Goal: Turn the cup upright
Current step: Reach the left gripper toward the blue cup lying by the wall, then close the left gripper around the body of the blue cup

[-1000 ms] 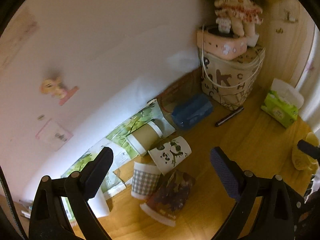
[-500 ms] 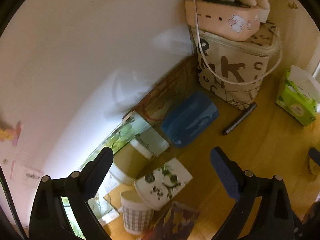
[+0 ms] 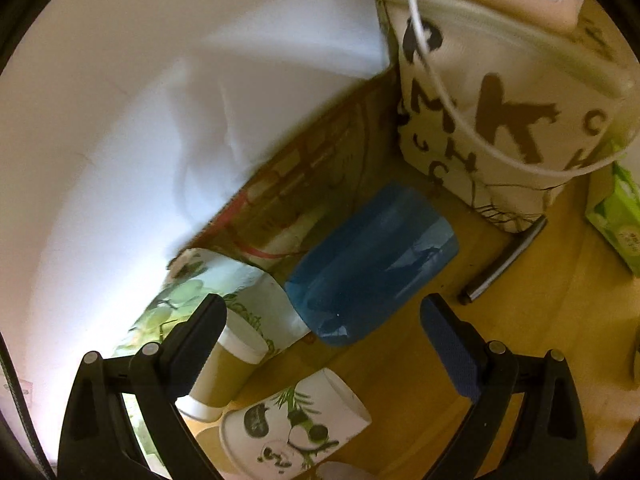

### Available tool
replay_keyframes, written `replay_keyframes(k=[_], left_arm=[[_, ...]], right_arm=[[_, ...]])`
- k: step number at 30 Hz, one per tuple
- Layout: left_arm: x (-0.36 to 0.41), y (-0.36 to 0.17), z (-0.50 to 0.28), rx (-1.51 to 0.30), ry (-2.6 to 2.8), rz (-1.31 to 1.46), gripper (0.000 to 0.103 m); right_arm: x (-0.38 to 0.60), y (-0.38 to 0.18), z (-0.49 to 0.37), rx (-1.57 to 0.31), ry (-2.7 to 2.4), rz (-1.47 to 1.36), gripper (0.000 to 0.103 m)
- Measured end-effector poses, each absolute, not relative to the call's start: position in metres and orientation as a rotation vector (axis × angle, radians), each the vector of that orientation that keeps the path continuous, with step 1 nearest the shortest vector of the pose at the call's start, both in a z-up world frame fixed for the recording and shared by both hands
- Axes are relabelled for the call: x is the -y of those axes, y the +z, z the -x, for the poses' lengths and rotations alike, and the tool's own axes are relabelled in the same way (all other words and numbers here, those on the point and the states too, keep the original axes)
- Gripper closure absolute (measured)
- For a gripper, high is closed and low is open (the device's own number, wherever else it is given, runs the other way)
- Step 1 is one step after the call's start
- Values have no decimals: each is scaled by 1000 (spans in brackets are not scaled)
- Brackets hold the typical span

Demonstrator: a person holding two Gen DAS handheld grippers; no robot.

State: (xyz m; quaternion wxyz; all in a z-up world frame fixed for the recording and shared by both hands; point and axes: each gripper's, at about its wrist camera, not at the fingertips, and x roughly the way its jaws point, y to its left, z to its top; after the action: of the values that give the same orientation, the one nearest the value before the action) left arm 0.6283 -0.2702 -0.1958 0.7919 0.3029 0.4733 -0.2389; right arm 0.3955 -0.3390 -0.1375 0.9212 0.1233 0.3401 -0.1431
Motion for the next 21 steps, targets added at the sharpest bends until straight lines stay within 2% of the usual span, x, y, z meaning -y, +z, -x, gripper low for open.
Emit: replay_keyframes(k=[21], left_arm=[[300,-248,-656,-1046,-501,-615,5]], right_arm=[[344,-137,-387,-705,-352,-193,0]])
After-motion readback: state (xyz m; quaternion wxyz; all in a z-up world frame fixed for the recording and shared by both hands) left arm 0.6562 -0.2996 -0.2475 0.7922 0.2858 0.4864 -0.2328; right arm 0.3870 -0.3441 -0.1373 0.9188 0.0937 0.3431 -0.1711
